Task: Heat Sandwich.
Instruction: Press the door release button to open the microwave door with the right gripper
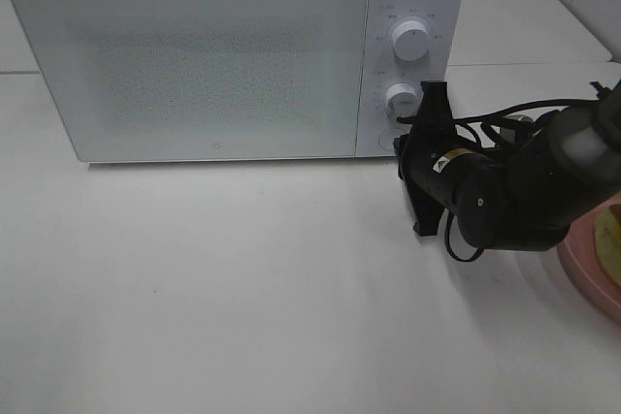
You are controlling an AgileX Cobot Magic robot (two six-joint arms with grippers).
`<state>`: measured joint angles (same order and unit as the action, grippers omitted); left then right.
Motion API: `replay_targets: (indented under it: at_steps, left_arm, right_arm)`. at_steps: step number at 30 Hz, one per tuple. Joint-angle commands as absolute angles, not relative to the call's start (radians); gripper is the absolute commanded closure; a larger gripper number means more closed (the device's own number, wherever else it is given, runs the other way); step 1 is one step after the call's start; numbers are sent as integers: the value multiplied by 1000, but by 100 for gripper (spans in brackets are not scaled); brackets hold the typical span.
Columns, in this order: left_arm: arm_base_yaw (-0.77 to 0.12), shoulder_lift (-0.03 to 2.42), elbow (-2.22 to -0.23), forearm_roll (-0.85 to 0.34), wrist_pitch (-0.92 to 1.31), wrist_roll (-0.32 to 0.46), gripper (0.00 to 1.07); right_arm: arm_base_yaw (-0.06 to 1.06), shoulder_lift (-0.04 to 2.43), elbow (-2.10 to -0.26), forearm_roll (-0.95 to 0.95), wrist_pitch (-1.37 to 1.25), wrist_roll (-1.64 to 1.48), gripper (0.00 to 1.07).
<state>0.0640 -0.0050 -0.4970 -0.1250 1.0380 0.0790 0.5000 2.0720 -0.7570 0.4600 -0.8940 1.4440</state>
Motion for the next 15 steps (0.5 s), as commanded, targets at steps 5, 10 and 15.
replay_targets:
  at_steps: [5, 10, 15]
  left_arm:
    - [60, -31, -493, -134, 1028, 78, 6]
    - [60, -31, -493, -134, 1028, 78, 6]
    - [60, -31, -493, -134, 1028, 78, 6]
  right_arm:
    - [475, 2119, -835, 428, -872, 1435, 107]
    - [475, 2144, -869, 433, -878, 1432, 107]
    - [475, 2147, -873, 451, -929, 1429, 107]
